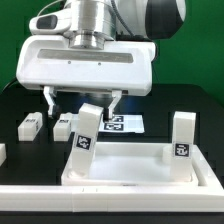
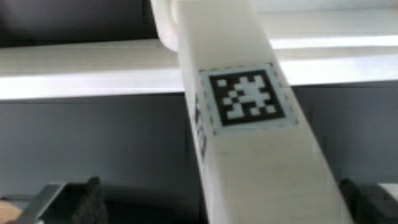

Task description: Assemble desk

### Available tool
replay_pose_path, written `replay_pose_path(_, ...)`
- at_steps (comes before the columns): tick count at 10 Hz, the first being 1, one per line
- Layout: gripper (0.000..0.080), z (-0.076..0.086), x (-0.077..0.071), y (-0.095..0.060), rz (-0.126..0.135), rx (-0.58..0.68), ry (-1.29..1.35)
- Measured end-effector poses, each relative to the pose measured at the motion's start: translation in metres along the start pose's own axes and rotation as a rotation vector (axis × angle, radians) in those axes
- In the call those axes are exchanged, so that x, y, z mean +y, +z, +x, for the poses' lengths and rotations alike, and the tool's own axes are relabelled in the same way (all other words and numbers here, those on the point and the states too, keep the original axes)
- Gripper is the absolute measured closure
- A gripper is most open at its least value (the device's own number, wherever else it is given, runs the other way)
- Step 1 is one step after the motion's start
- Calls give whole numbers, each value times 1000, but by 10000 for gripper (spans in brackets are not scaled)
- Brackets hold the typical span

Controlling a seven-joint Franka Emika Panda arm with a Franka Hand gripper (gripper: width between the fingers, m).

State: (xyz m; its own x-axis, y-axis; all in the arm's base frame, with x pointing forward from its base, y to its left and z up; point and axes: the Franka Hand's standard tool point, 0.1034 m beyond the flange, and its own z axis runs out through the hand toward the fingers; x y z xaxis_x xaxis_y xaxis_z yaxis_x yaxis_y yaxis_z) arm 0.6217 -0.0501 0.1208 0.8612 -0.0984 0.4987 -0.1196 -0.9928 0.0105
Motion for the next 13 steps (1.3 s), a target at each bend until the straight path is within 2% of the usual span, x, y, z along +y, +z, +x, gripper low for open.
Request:
replay_pose_path(1, 150, 6, -1, -4, 13, -10, 4)
replay_pose_path(3, 150, 15, -11, -17, 77, -95, 19)
replay_pose_path(4, 150, 22, -11, -19, 86, -102, 23)
replay_pose_path(5, 150, 18, -16, -19, 130, -214, 47)
replay_pose_path(6, 150, 22, -15, -19, 147, -277, 47)
replay_pose_path(7, 150, 19, -13, -15, 146, -362, 28)
replay_pose_path(8, 150, 16, -6, -8, 132, -422, 3)
replay_pose_path(9, 150, 17, 2, -2, 116, -402, 1)
replay_pose_path(11, 150, 8, 0, 2, 109, -431, 33)
replay_pose_path(13, 150, 8, -4, 4, 104, -436, 56)
